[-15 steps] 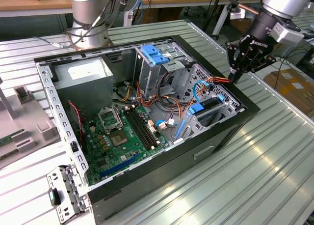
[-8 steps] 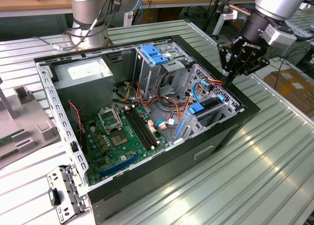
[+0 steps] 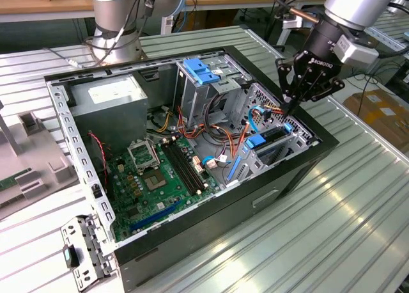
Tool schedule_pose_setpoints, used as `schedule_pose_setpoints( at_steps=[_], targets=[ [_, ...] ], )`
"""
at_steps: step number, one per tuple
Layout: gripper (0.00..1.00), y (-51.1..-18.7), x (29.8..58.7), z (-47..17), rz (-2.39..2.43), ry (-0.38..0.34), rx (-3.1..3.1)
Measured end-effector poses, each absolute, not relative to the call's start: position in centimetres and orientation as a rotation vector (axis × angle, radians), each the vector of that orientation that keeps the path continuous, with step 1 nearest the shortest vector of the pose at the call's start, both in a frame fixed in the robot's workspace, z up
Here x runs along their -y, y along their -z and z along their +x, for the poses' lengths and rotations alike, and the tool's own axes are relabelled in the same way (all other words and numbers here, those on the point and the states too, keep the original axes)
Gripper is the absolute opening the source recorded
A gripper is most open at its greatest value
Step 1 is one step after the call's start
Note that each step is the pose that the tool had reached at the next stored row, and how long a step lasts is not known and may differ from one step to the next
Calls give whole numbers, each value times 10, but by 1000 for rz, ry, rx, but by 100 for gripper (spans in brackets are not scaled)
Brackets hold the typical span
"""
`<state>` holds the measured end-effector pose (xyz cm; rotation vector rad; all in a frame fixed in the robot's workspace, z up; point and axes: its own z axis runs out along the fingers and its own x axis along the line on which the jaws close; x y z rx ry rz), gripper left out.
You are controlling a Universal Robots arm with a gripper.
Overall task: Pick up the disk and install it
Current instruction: 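Insert the first disk wire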
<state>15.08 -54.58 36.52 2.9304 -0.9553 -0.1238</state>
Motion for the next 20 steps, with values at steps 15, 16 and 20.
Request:
schedule_pose_setpoints(
  at_steps=[15, 16, 20],
  targets=[
    [16, -359, 559, 135, 2929, 124, 963],
    [16, -359, 559, 135, 2923, 125, 981],
    [16, -358, 559, 135, 2898, 127, 1057]
  ],
)
